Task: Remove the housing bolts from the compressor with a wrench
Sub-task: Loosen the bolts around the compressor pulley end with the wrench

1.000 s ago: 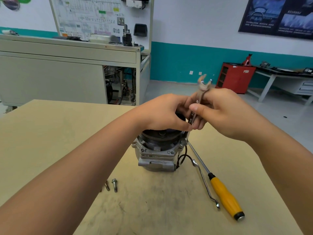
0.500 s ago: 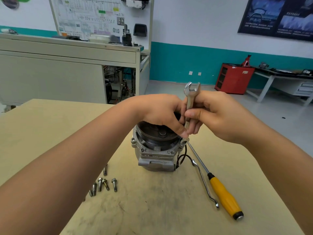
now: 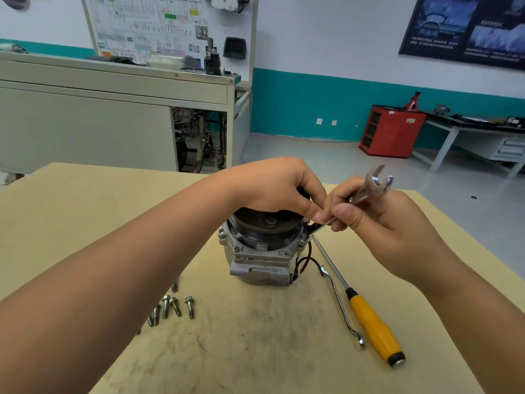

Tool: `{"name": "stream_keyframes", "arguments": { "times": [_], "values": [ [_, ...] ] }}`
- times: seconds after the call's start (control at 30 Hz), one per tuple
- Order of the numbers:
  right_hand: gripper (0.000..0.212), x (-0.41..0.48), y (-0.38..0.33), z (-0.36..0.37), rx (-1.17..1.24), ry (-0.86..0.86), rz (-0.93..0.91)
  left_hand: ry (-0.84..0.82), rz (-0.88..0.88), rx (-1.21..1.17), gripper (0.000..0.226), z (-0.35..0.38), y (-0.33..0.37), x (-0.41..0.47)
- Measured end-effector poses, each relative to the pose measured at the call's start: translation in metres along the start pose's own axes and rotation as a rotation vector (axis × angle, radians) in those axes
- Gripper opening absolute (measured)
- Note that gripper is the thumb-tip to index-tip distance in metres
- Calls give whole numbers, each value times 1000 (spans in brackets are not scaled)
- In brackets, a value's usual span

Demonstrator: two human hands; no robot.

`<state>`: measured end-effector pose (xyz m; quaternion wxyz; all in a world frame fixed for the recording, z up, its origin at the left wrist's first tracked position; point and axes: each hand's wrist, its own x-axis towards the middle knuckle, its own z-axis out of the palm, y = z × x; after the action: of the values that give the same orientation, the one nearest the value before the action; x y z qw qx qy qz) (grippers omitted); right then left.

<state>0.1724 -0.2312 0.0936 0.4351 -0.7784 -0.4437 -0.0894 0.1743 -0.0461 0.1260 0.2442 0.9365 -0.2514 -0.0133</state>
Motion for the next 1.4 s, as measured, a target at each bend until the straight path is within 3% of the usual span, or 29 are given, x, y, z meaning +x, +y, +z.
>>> {"name": "stream_keyframes", "arguments": {
  "times": [0.17,0.3,0.47,0.6,0.77,1.27,1.4],
  "values": [
    [15,-3,3,-6,-16,106,27,81,2,-23,18,7,1,1],
    [18,3,2,-4,146,150,113,95,-20,-38,15,7,-1,2],
    [20,20,0,-5,307,85,165,84,-41,-27,10,3,-5,2],
    [15,30,-1,-3,204,-34,163,123,-90,4,15,1,-8,4],
    [14,34,-3,0,85,-37,157,115,-114,45,24,1,-6,4],
    [22,30,-9,9,101,-28,55,42,-65,52,7,3,1,-3],
    [28,21,-9,9,112,-29,30,22,-65,67,29,2,-1,-3]
  ]
}}
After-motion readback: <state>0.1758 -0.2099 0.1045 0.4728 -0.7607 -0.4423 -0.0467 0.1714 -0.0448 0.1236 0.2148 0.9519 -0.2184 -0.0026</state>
